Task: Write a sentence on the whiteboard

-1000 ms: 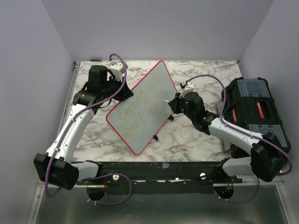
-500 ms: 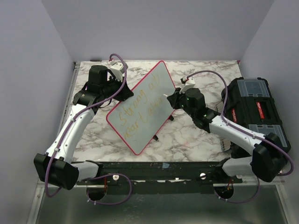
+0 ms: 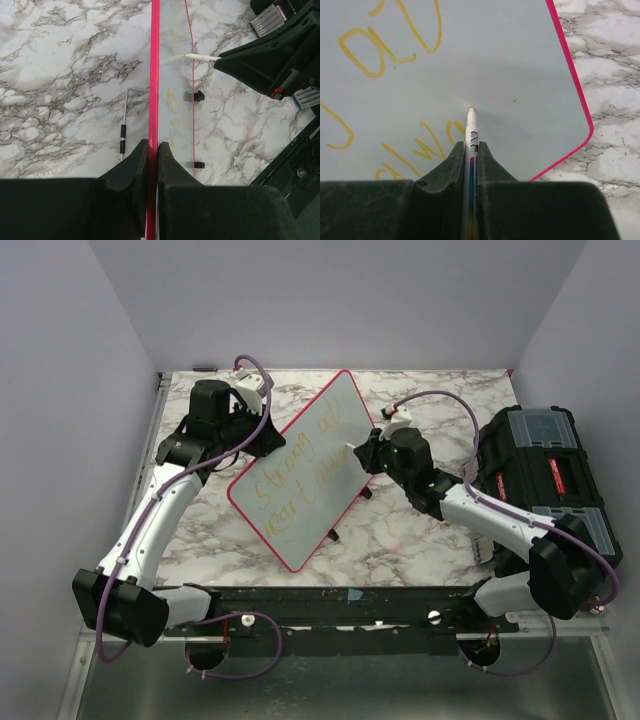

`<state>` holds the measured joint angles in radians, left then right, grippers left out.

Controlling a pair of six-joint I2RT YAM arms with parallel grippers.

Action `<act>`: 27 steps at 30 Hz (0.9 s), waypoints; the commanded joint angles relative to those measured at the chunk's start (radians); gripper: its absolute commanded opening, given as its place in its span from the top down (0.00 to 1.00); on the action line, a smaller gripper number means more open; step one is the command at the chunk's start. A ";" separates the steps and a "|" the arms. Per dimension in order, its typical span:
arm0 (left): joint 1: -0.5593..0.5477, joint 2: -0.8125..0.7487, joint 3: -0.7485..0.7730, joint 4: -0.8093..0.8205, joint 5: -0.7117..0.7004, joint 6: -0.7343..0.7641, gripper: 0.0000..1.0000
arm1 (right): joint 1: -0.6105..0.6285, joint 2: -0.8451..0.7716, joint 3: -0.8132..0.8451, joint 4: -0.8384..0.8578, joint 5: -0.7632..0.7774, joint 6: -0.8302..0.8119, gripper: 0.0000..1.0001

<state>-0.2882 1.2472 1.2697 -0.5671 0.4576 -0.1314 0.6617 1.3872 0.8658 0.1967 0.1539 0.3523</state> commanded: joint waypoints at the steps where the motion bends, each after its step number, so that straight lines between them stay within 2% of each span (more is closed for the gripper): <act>1: -0.009 -0.005 0.011 -0.028 -0.046 0.078 1.00 | 0.005 0.021 0.015 0.035 -0.031 0.017 0.99; 15: -0.011 -0.007 0.013 -0.028 -0.045 0.078 1.00 | 0.005 -0.017 -0.091 0.037 -0.019 0.026 0.99; 27: -0.011 -0.011 0.013 -0.029 -0.046 0.078 1.00 | 0.006 0.016 0.004 -0.005 0.049 -0.006 0.99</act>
<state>-0.2886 1.2472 1.2697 -0.5671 0.4545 -0.1314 0.6621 1.3792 0.8139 0.2058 0.1711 0.3645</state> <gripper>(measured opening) 0.089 0.117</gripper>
